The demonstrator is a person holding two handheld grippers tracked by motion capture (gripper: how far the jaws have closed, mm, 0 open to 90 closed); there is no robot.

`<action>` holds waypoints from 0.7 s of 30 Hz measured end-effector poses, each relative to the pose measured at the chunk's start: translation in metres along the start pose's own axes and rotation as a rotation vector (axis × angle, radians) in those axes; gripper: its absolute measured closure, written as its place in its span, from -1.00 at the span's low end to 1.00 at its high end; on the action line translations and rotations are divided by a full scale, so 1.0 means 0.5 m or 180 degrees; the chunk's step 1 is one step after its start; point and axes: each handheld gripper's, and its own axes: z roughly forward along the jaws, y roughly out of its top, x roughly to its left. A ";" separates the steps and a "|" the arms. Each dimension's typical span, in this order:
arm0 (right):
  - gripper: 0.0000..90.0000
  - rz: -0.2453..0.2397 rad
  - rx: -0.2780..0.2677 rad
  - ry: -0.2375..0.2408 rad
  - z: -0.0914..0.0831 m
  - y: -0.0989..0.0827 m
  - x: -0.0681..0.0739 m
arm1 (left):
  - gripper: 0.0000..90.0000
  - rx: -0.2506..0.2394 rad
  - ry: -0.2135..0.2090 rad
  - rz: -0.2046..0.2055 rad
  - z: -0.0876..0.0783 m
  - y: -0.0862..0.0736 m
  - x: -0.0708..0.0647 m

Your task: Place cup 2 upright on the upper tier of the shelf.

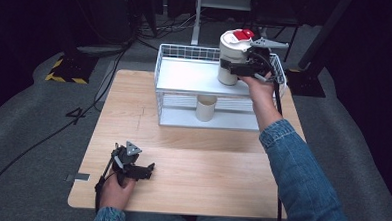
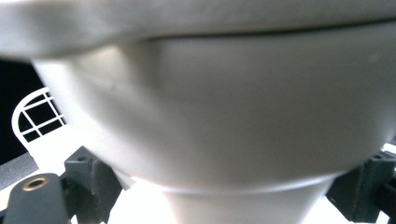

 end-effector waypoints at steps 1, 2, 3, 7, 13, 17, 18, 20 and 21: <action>-0.71 0.0004 0.0011 0.0006 0.002 -0.002 0.000 | -0.99 0.0000 0.0000 -0.0001 0.000 0.000 0.000; -0.71 0.0004 0.0011 0.0006 0.002 -0.002 0.000 | -0.99 0.0000 0.0000 -0.0001 0.000 0.000 0.000; -0.71 0.0025 -0.0004 0.0012 0.003 -0.005 -0.001 | -0.99 0.0000 0.0000 0.0000 0.000 0.000 0.000; -0.71 0.0041 -0.0009 0.0028 0.002 -0.005 -0.002 | -0.99 0.0000 0.0001 -0.0001 0.000 0.000 0.000; -0.72 0.0086 -0.0020 0.0046 0.000 -0.008 -0.008 | -0.99 0.0001 0.0001 0.0000 0.000 0.000 0.000; -0.72 0.0077 -0.0008 0.0052 -0.001 -0.007 -0.008 | -0.99 0.0001 0.0000 0.0000 0.000 0.000 0.000; -0.72 0.0062 -0.0007 0.0050 -0.001 -0.007 -0.008 | -0.99 0.0001 0.0001 0.0001 0.000 0.000 0.000; -0.75 0.0036 0.0002 0.0040 0.000 -0.008 -0.007 | -0.99 0.0000 0.0001 -0.0001 0.000 0.000 0.000; -0.78 0.0036 0.0009 0.0037 0.001 -0.008 -0.006 | -0.99 0.0001 0.0001 0.0000 0.000 0.000 0.000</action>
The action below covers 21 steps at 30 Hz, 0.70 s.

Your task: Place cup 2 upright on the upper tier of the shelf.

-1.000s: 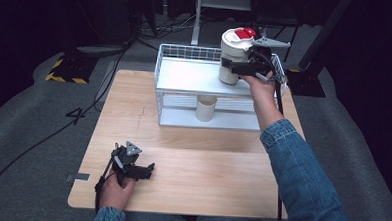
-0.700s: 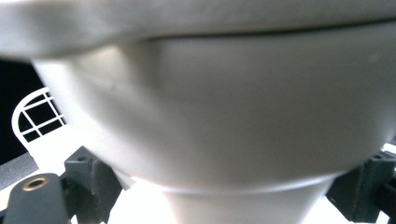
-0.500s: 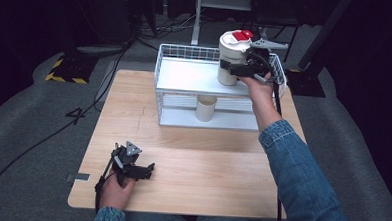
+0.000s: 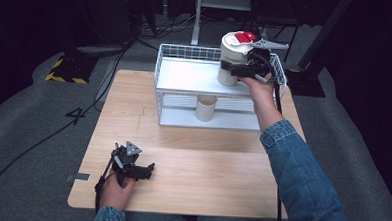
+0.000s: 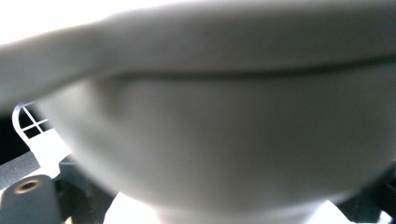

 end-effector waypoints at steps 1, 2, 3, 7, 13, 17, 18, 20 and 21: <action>-0.80 0.0004 0.0006 -0.0002 0.002 -0.001 0.000 | -0.99 0.0001 0.0000 0.0002 0.000 0.000 0.000; -0.82 0.0009 0.0012 0.0006 0.003 -0.001 0.001 | -0.99 -0.0001 0.0000 0.0000 0.000 0.000 0.000; -0.84 0.0023 0.0016 0.0013 0.005 -0.002 0.002 | -0.99 0.0000 -0.0001 -0.0001 0.000 0.000 0.000; -0.98 0.0031 0.0028 -0.0058 0.006 -0.002 0.000 | -0.99 0.0000 0.0000 0.0001 0.000 0.000 0.000; -1.00 0.0004 0.0030 -0.0078 -0.002 -0.001 0.001 | -0.99 0.0000 0.0000 0.0000 0.000 0.000 0.000; -1.00 -0.0064 0.0013 -0.0121 -0.016 0.001 0.004 | -0.99 0.0003 -0.0001 0.0008 0.000 0.000 0.000; -1.00 -0.0071 0.0020 -0.0137 -0.020 0.001 0.004 | -0.99 0.0003 -0.0003 0.0011 0.000 0.000 0.001; -1.00 -0.0087 0.0012 -0.0138 -0.030 0.000 0.004 | -0.99 0.0003 -0.0004 0.0013 0.000 0.001 0.001; -1.00 -0.0088 0.0034 -0.0137 -0.035 0.000 0.005 | -0.99 0.0002 -0.0004 0.0013 0.001 0.001 0.001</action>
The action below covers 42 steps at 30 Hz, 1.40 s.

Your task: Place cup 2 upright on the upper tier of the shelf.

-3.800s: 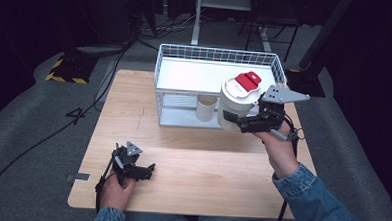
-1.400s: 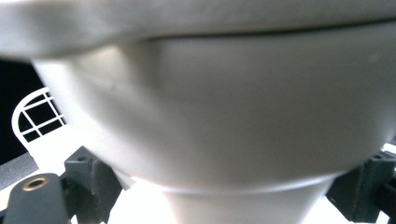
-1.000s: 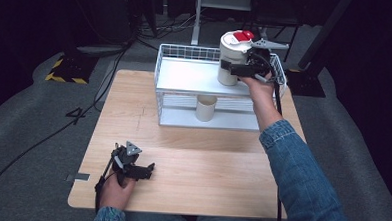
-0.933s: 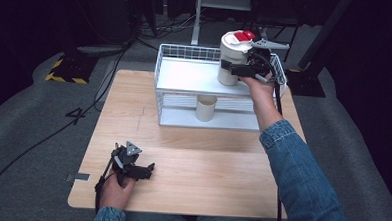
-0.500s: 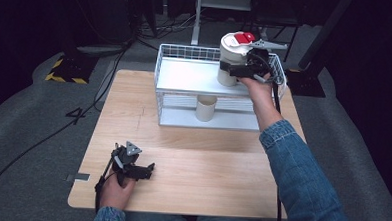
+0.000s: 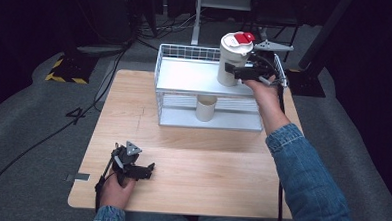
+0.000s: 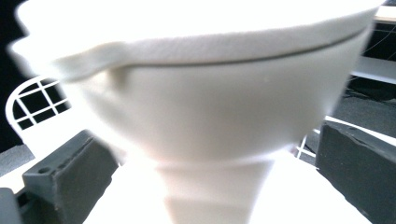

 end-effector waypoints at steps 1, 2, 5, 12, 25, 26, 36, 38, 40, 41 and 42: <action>-1.00 -0.0013 0.0007 -0.0002 -0.005 0.000 0.001 | -0.99 -0.0005 -0.0002 -0.0008 0.000 0.000 0.000; -1.00 -0.0020 0.0016 -0.0011 -0.011 -0.001 0.002 | -0.99 -0.0005 -0.0002 -0.0008 0.000 0.000 0.000; -1.00 -0.0038 -0.0011 -0.0008 -0.024 -0.001 0.003 | -0.99 -0.0003 0.0001 -0.0013 0.001 0.000 0.000; -1.00 -0.0117 -0.0029 0.0046 -0.077 -0.005 0.016 | -0.99 0.0000 0.0003 -0.0010 0.001 0.000 0.000; -1.00 -0.0211 -0.0069 0.0289 -0.168 -0.033 0.054 | -0.99 -0.0002 0.0002 -0.0012 0.001 0.000 0.000; -1.00 -0.0209 -0.0061 0.0310 -0.174 -0.037 0.057 | -0.99 -0.0002 0.0002 -0.0013 0.001 0.000 0.000; -1.00 -0.0327 0.0035 0.0381 -0.235 -0.083 0.070 | -0.99 -0.0001 0.0002 -0.0013 0.001 0.000 0.000; -1.00 -0.0344 0.0041 0.0400 -0.247 -0.095 0.072 | -0.99 -0.0002 0.0001 -0.0014 0.001 0.000 0.000; -0.99 -0.0360 0.0061 0.0403 -0.260 -0.108 0.075 | -0.99 -0.0001 0.0002 -0.0014 0.001 0.000 0.000; -0.98 -0.0377 0.0069 0.0402 -0.266 -0.115 0.077 | -0.99 -0.0001 0.0001 -0.0014 0.001 0.000 0.000; -0.93 -0.0407 0.0085 0.0388 -0.271 -0.122 0.079 | -0.99 -0.0001 0.0001 -0.0013 0.001 0.000 0.000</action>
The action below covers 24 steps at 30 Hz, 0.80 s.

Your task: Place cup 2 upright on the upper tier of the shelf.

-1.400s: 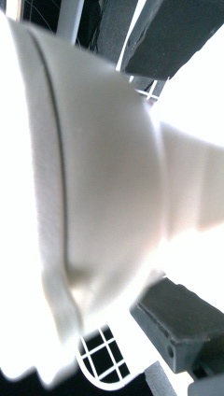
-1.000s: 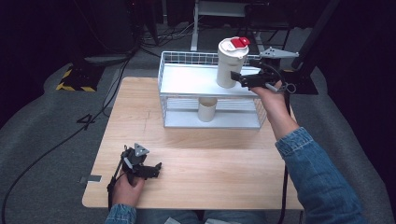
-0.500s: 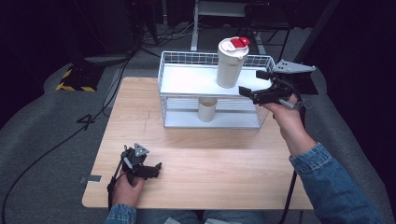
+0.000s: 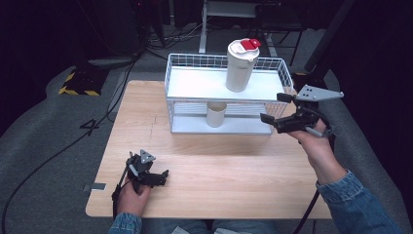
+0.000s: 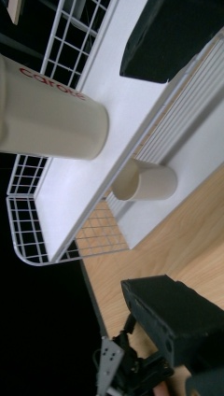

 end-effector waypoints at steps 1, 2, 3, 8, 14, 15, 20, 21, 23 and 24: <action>-0.93 0.0000 0.0000 0.0000 0.000 0.000 0.000 | -0.99 0.0000 0.0000 0.0000 0.000 0.000 0.000; -0.87 -0.0068 0.0056 -0.0044 -0.009 -0.014 0.008 | -0.99 -0.0001 0.0000 -0.0002 0.000 0.000 0.000; -0.86 -0.0095 0.0055 -0.0051 -0.013 -0.022 0.011 | -0.99 0.0000 0.0001 -0.0001 0.000 0.000 0.000; -0.86 -0.0058 0.0108 -0.0060 -0.034 -0.063 0.025 | -0.99 -0.0002 -0.0004 0.0001 0.001 0.001 0.000; -0.86 0.0040 0.0161 -0.0085 -0.058 -0.116 0.034 | -0.99 -0.0001 -0.0011 0.0016 0.002 0.002 0.000; -0.86 0.0047 0.0169 -0.0091 -0.061 -0.126 0.034 | -0.99 0.0000 -0.0014 0.0014 0.002 0.002 0.000; -0.85 0.0168 0.0292 -0.0069 -0.071 -0.176 0.039 | -0.99 0.0002 -0.0018 0.0028 0.002 0.003 0.001; -0.85 0.0190 0.0299 -0.0066 -0.073 -0.186 0.041 | -0.99 -0.0002 -0.0016 0.0042 0.003 0.003 0.001; -0.85 0.0217 0.0318 -0.0073 -0.077 -0.207 0.045 | -0.99 -0.0001 -0.0029 0.0038 0.004 0.004 0.002; -0.85 0.0231 0.0323 -0.0081 -0.079 -0.217 0.048 | -0.99 -0.0002 -0.0040 0.0040 0.005 0.005 0.002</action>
